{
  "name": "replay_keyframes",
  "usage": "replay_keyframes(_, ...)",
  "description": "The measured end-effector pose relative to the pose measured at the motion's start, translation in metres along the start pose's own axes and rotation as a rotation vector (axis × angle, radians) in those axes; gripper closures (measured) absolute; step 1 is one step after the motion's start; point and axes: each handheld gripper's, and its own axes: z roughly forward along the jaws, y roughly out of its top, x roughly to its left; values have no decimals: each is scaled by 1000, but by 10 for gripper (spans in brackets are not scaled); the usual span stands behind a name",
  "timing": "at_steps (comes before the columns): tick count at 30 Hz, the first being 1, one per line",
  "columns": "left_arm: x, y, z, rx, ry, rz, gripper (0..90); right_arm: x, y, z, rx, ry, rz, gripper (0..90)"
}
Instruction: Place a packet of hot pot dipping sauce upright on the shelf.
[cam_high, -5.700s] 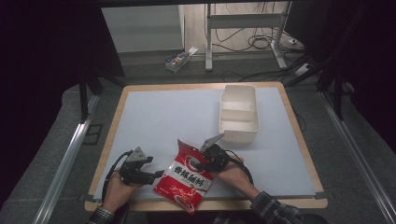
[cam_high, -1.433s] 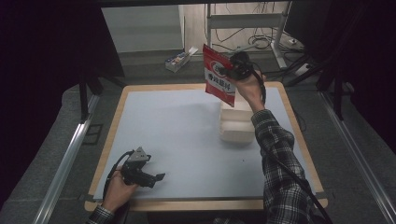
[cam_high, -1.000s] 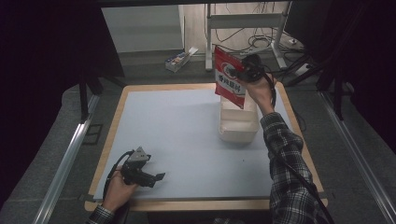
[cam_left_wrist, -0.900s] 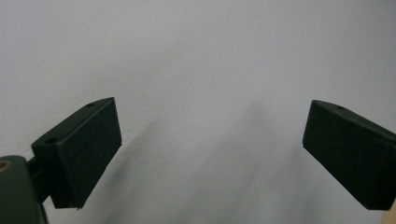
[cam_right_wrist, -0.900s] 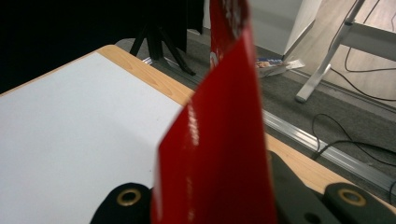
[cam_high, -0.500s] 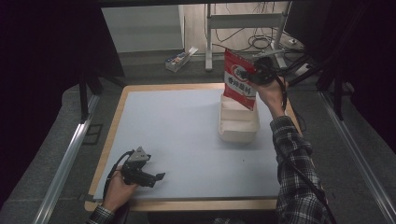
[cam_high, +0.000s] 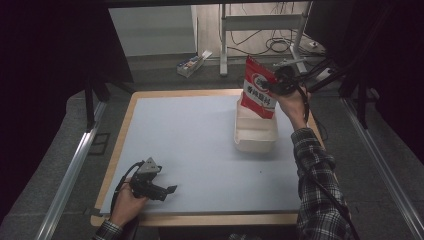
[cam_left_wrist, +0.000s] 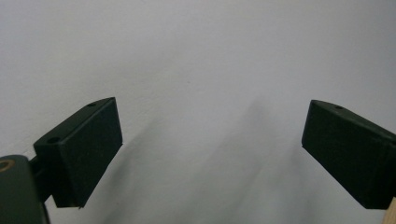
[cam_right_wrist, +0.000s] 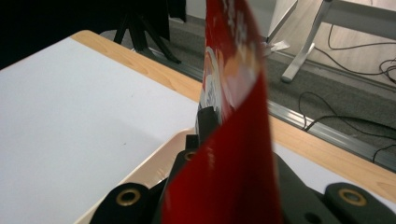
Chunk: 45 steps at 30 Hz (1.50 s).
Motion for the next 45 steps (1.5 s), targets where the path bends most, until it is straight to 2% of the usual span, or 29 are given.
replay_keyframes(7, 0, 0, 0, 6, -2, 6, 53, 2, -12, 14, 37, -4, 4, 887)
replay_keyframes(10, -1, 0, 1, 13, -3, 11, 54, -2, -17, 14, 27, -17, 23, 885)
replay_keyframes(12, -1, 0, 1, 16, -2, 12, 54, -5, -19, 14, 42, -36, 27, 874)
replay_keyframes(16, -1, 0, 1, 15, 0, 16, 55, -4, -21, 16, 71, -41, 29, 856)
replay_keyframes(24, -1, 0, 1, 13, -1, 15, 55, -1, -15, 13, 71, -61, 45, 518)
replay_keyframes(26, -1, 0, 1, 13, -1, 16, 55, -1, -13, 11, 69, -62, 55, 465)
replay_keyframes(29, -1, 0, 1, 12, -1, 16, 55, -1, -13, 10, 65, -59, 63, 414)
replay_keyframes(38, -2, 0, 1, 4, -3, 15, 55, 6, -10, 2, 62, -31, 32, 241)
replay_keyframes(45, -2, 0, 1, 7, 0, 18, 55, 8, -14, -7, 53, 0, 22, 179)
